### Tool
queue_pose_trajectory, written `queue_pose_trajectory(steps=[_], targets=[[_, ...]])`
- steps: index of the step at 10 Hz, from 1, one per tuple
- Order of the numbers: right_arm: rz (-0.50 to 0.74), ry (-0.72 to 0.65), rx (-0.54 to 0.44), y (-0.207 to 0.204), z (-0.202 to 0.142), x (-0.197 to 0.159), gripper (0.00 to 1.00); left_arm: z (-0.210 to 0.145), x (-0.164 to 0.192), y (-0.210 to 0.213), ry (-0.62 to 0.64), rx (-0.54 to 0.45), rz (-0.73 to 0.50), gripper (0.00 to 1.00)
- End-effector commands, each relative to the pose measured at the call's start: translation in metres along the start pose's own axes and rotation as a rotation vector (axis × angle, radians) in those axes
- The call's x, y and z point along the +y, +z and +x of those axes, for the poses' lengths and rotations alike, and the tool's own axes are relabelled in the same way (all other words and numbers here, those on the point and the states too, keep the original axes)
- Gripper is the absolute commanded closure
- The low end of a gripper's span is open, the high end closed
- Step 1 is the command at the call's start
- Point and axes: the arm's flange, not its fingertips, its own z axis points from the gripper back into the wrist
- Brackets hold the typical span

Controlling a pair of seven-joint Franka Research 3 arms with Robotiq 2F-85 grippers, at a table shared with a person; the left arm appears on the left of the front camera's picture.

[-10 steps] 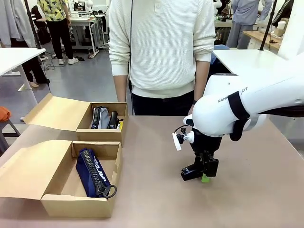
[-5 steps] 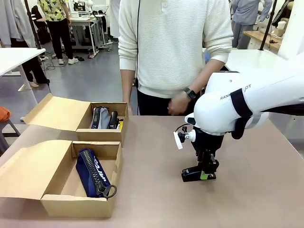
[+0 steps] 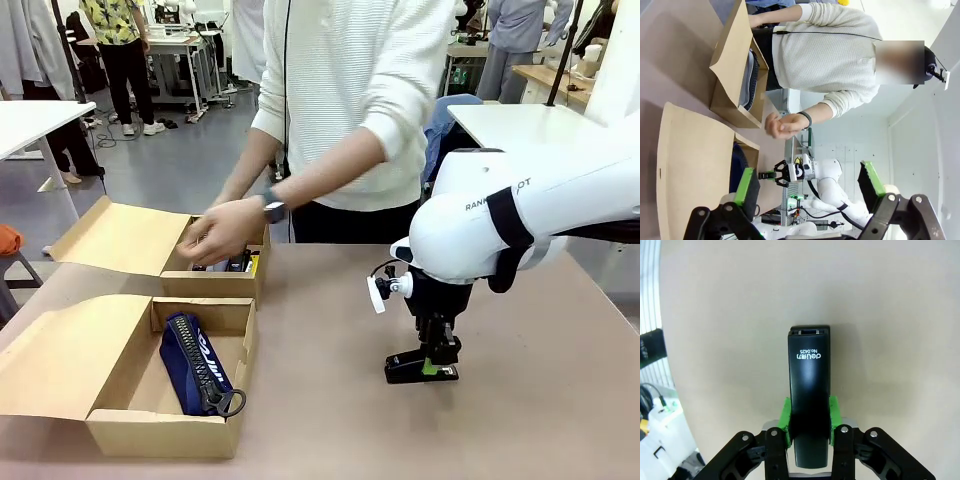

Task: Place items inside the box.
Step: Pick up a Pencil pouch or Stapler and place it inside the Mailer Box closest to the robot.

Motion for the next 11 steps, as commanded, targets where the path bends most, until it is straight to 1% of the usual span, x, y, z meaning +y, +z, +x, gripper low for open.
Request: queue_pose_trajectory(steps=[1,2,3,4,5,6,7,8,9,10,11], targets=[[-0.035,-0.114,0.006,0.013,0.005,0.012,1.00,-0.001,0.000,0.001,-0.017,0.000,-0.017,0.00],[-0.028,-0.295,-0.090,0.031,0.013,0.028,1.00,-0.001,0.000,0.001,-0.017,0.000,-0.017,0.00],[-0.138,-0.556,-0.098,0.047,0.018,0.052,1.00,-0.001,0.000,0.001,-0.017,0.000,-0.017,0.00],[-0.234,-0.756,-0.098,0.059,0.022,0.080,1.00,-0.001,0.000,0.001,-0.017,0.000,-0.017,0.00],[-0.261,-0.850,-0.142,0.068,0.024,0.101,1.00,-0.001,0.000,0.001,-0.017,0.000,-0.017,0.00],[-0.389,-0.980,-0.116,0.072,0.026,0.117,1.00,-0.001,0.000,0.001,-0.017,0.000,-0.017,0.00],[-0.518,-1.152,0.014,0.073,0.023,0.132,1.00,-0.001,0.000,0.001,-0.017,0.000,-0.017,0.00],[-0.539,-1.182,0.142,0.080,0.012,0.143,1.00,-0.001,0.000,0.001,-0.017,0.000,-0.017,0.00],[-0.308,-0.844,-0.183,0.080,0.017,0.113,1.00,-0.001,0.000,0.001,-0.017,0.000,-0.017,0.00],[-0.308,-0.844,-0.183,0.080,0.017,0.113,1.00,-0.001,0.000,0.001,-0.017,0.000,-0.017,0.00],[-0.437,-0.954,-0.118,0.087,0.017,0.130,0.68,-0.001,0.000,0.001,-0.017,0.000,-0.017,0.00]])
